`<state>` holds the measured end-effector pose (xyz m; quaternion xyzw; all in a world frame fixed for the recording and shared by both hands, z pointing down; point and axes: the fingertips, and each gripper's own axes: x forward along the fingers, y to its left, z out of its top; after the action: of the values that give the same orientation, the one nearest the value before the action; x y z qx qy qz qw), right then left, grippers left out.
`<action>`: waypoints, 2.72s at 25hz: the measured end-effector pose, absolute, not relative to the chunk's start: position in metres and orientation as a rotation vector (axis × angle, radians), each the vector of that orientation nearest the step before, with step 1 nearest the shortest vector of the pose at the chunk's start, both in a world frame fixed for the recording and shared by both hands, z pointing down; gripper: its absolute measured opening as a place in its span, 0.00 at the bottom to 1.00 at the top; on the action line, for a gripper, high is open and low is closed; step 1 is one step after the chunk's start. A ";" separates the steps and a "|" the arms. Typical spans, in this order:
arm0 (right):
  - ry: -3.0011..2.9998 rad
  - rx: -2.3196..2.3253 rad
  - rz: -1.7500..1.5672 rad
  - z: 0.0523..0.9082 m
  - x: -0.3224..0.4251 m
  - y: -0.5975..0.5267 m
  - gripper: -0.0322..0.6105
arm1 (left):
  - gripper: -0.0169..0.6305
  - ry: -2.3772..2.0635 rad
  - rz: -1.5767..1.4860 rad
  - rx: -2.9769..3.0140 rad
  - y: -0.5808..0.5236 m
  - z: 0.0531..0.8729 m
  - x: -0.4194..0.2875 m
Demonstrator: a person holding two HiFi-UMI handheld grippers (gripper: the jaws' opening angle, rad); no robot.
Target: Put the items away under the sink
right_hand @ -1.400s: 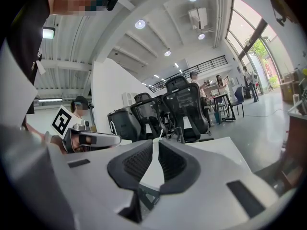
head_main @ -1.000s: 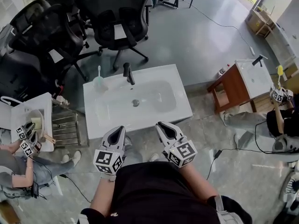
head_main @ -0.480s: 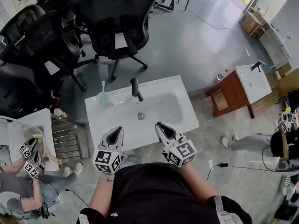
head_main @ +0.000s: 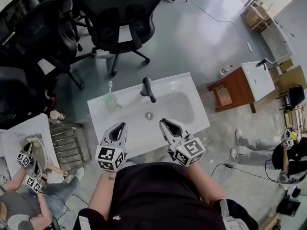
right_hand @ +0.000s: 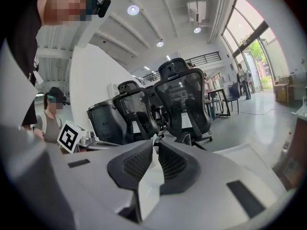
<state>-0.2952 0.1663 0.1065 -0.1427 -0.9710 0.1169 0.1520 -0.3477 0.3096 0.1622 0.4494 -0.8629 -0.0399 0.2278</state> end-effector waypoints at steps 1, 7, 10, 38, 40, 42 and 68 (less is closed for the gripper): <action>-2.784 -0.401 0.341 0.107 -0.300 0.169 0.13 | 0.06 -2.367 -0.112 1.245 0.312 0.166 -0.352; -2.759 -0.376 0.334 0.108 -0.320 0.186 0.13 | 0.06 -2.316 -0.123 1.260 0.321 0.192 -0.372; -2.746 -0.375 0.346 0.105 -0.330 0.191 0.13 | 0.06 -2.300 -0.127 1.258 0.319 0.203 -0.378; -2.537 -0.666 0.371 0.158 -0.445 0.247 0.13 | 0.23 -2.333 -0.132 0.966 0.298 0.300 -0.422; -2.518 -0.660 0.397 0.168 -0.454 0.252 0.14 | 0.25 -2.370 -0.134 0.936 0.299 0.300 -0.430; -2.498 -0.662 0.429 0.176 -0.463 0.257 0.14 | 0.25 -2.372 -0.146 0.940 0.297 0.302 -0.433; -2.202 -0.823 0.415 0.262 -0.545 0.305 0.26 | 0.25 -2.482 -0.174 0.792 0.279 0.319 -0.458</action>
<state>-0.5454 0.3048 0.2622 -0.3205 -0.8577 0.1615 0.3682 -0.4577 0.2791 0.3194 0.2928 -0.9174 -0.0642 0.2619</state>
